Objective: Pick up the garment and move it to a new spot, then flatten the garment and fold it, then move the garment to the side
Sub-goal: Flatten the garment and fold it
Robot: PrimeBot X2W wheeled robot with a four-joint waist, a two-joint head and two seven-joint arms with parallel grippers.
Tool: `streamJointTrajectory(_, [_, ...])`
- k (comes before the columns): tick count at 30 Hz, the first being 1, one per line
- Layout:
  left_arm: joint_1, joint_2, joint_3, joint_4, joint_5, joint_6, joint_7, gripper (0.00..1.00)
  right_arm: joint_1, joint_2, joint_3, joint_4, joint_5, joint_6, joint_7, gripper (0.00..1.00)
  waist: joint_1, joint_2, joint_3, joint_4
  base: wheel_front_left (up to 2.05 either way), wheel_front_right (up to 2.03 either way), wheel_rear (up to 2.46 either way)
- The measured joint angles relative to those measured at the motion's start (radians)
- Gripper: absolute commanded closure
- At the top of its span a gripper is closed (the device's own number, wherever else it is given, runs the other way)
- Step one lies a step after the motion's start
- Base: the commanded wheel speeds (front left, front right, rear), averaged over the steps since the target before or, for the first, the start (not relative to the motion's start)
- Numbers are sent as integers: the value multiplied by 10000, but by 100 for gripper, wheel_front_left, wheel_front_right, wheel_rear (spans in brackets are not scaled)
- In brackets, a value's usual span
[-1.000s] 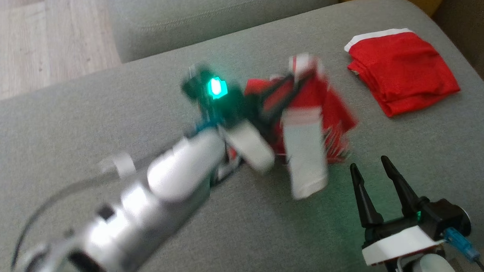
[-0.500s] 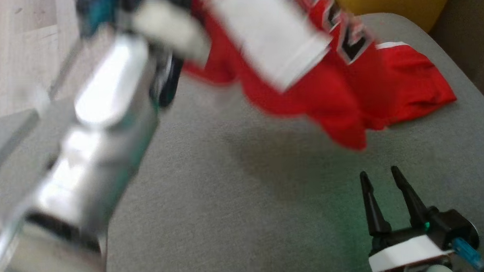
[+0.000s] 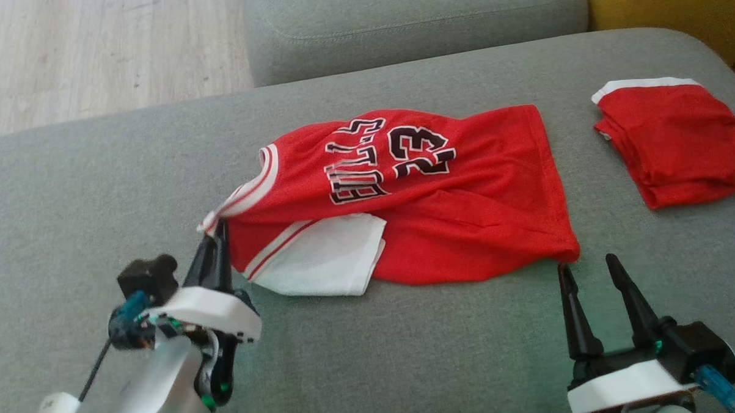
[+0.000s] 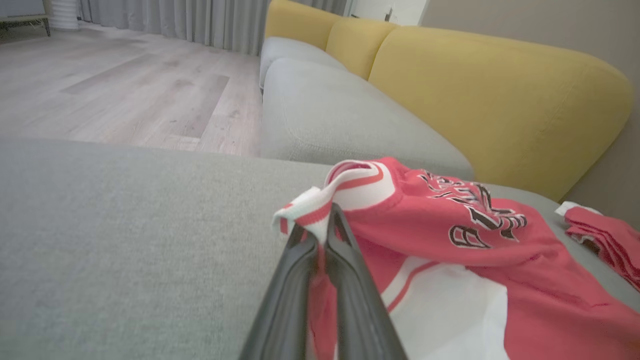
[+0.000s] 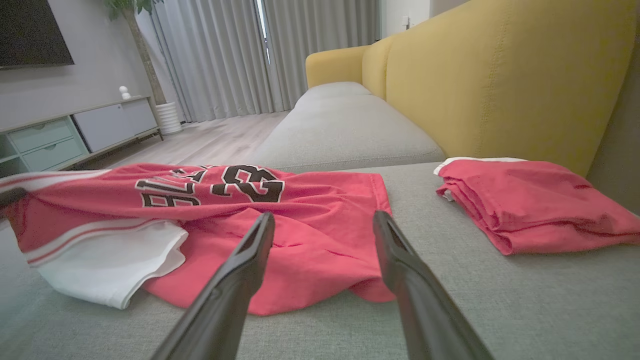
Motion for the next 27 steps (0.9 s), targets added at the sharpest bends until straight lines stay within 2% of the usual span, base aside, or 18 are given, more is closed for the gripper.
streamJointTrajectory(6, [27, -29, 1001, -1423, 1302, -8, -2, 100, -12, 0, 194, 0, -73, 0, 0, 0, 0, 0, 199, 209, 0, 0, 0])
streamJointTrajectory(7, [23, -82, 1218, -1586, 1440, -31, -2, 55, -12, 0, 213, -2, -73, 0, 0, 0, 0, 0, 237, 225, 0, 0, 0])
streamJointTrajectory(8, [19, -150, 1390, -1662, 1528, -121, -4, 0, -13, -4, 242, -4, -73, 0, 0, 0, 0, 0, 279, 237, 0, 0, 0])
streamJointTrajectory(10, [25, -238, 1655, -1845, 2119, -38, -4, 0, -16, -23, 303, -17, -73, 0, 0, 0, 0, 0, 359, 240, 0, 0, 0])
streamJointTrajectory(15, [272, -270, 1595, -2443, 4458, 924, -6, 0, -26, -115, 330, -96, 4, 0, 0, 0, 1, 0, 463, 214, 0, 0, 0])
streamJointTrajectory(18, [1054, -454, 1444, -2945, 5214, 1279, -17, 0, -25, -182, 324, -96, 31, 0, 0, 0, 0, 0, 432, 240, 0, 0, 0])
streamJointTrajectory(23, [2720, -706, 531, -2934, 5910, 1154, -17, 0, -25, -190, 336, -96, 31, 0, 0, 0, 0, 0, 338, 241, 0, 0, 0])
streamJointTrajectory(27, [2936, -713, 111, -2197, 6351, 1064, -15, 0, -24, -196, 376, -96, 33, 0, 0, 0, 0, 0, 336, 247, 0, 0, 0])
